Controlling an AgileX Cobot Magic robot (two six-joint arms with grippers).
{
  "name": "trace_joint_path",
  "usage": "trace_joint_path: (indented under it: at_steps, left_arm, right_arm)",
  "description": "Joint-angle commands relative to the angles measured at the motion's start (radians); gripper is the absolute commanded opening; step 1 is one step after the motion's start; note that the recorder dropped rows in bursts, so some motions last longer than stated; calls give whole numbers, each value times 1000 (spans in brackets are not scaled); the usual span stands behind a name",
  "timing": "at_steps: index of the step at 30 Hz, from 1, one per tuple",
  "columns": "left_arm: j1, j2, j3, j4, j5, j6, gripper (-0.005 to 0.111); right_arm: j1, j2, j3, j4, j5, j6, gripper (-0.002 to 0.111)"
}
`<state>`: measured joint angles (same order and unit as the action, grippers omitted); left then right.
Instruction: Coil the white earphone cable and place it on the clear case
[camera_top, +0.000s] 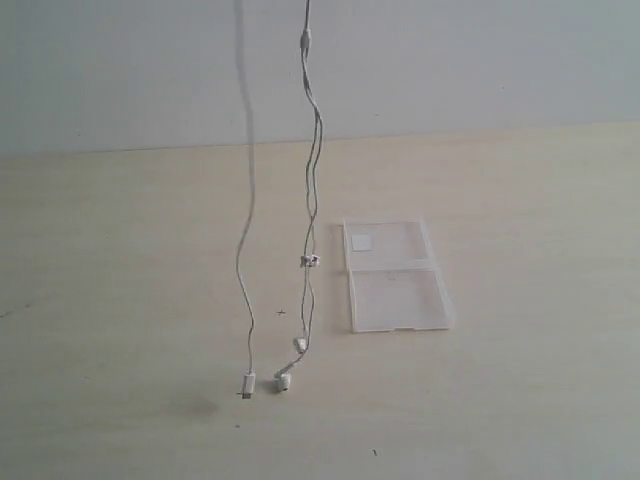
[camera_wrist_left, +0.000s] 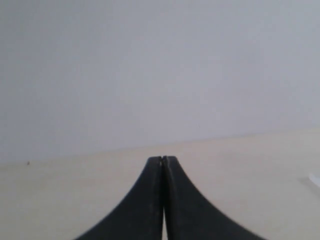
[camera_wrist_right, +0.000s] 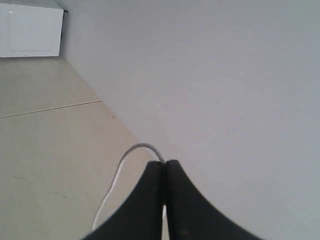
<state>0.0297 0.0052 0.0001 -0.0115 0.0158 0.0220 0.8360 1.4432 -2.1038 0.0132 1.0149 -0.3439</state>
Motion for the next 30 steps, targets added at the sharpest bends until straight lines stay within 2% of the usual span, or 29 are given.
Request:
trace_joint_path:
  at_steps: [1,15,20,23,26,28,30]
  left_arm:
    - [2,-5,0,1,-149,-3,0]
    - [2,-5,0,1,-204,-22,0]
    - [2,-5,0,1,-318,-216,0]
    - [2,-5,0,32,-361,-484,0]
    - [2,2,-31,294,-378,-777,0]
    - [2,45,-73,598,-486,-1017,0]
    - [2,119,-126,826,-602,-1160,0]
  right_arm:
    - [2,-11,-5,13,3,18,0]
    - [2,-11,-5,13,7,35,0]
    - [2,-11,-5,14,7,40,0]
    - [2,-11,-5,14,-2,40,0]
    - [2,-11,-5,14,-19,45,0]
    - [2,-11,-5,14,-22,59,0]
    - [2,-11,-5,14,-24,59,0]
